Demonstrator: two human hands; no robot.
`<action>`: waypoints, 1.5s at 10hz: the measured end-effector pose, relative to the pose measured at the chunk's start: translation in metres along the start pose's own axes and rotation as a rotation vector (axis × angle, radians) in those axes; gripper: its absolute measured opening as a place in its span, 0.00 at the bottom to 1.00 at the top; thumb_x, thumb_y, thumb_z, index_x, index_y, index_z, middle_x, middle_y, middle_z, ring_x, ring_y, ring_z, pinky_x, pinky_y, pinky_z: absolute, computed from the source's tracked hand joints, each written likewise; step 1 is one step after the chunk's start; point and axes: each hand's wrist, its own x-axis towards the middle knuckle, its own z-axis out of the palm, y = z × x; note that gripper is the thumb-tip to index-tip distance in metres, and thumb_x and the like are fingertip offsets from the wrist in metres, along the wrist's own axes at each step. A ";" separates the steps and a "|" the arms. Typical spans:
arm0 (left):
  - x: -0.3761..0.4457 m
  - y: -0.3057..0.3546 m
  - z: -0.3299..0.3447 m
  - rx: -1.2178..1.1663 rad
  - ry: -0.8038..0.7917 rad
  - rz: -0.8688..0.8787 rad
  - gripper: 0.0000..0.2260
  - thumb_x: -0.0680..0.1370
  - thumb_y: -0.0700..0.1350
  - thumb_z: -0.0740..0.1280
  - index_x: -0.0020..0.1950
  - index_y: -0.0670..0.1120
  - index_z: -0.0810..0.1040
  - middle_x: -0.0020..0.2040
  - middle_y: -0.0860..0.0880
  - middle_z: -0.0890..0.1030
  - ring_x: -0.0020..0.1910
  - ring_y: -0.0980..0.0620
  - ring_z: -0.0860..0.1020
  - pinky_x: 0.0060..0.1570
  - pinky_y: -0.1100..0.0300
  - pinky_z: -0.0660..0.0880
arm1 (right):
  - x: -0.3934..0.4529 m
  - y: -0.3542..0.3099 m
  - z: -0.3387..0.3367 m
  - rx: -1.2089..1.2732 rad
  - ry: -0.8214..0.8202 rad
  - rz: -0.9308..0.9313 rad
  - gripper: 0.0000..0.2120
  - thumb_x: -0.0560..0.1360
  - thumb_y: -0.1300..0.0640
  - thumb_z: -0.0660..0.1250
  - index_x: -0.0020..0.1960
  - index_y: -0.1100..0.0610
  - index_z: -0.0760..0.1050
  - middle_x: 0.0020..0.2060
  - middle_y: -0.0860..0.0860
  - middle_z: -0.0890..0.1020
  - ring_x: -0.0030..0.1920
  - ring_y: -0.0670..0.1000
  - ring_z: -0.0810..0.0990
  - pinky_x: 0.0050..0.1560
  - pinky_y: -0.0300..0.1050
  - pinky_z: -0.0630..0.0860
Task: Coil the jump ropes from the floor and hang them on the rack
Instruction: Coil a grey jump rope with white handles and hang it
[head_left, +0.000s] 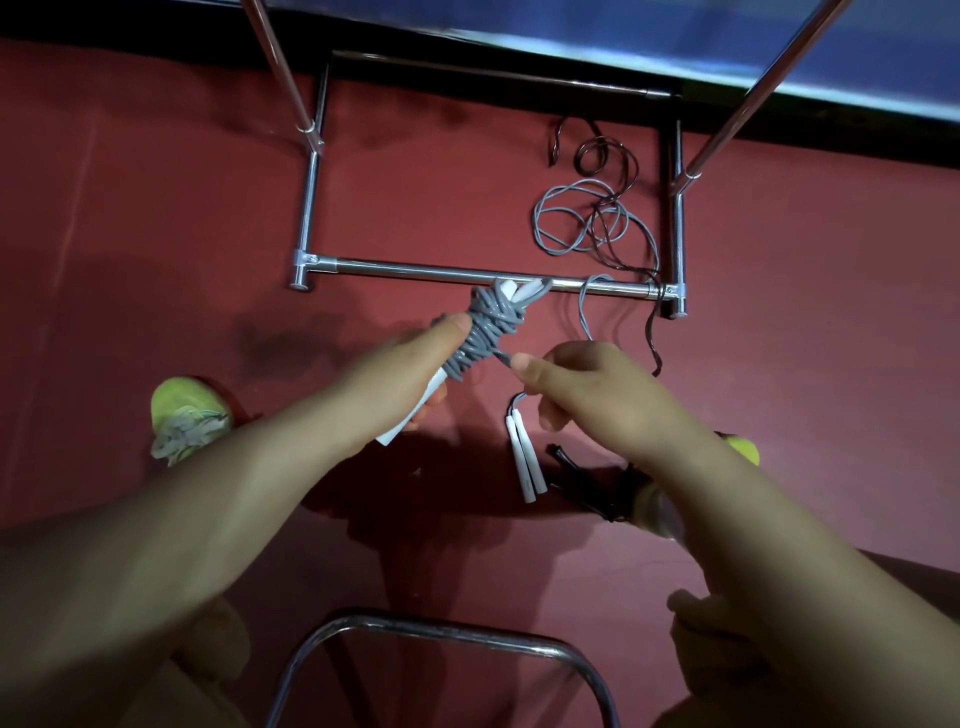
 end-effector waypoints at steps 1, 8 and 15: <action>0.000 -0.024 -0.003 -0.007 0.094 0.099 0.17 0.78 0.60 0.59 0.46 0.47 0.75 0.39 0.47 0.75 0.38 0.50 0.72 0.43 0.56 0.69 | -0.001 -0.001 0.002 0.136 -0.029 -0.038 0.28 0.73 0.38 0.66 0.46 0.67 0.77 0.25 0.48 0.73 0.30 0.50 0.69 0.38 0.47 0.67; -0.010 -0.025 -0.004 -0.148 -0.207 0.231 0.23 0.60 0.61 0.66 0.51 0.52 0.77 0.49 0.50 0.81 0.49 0.52 0.78 0.61 0.46 0.71 | -0.003 0.001 0.012 0.225 -0.023 -0.034 0.26 0.78 0.43 0.60 0.46 0.69 0.76 0.27 0.49 0.71 0.27 0.46 0.64 0.33 0.42 0.63; -0.010 -0.020 -0.003 -0.255 -0.169 0.181 0.10 0.72 0.35 0.71 0.49 0.48 0.78 0.42 0.50 0.81 0.37 0.60 0.80 0.39 0.68 0.77 | 0.000 0.000 0.009 0.173 -0.094 0.006 0.21 0.79 0.42 0.58 0.39 0.57 0.74 0.21 0.44 0.74 0.25 0.46 0.71 0.34 0.40 0.72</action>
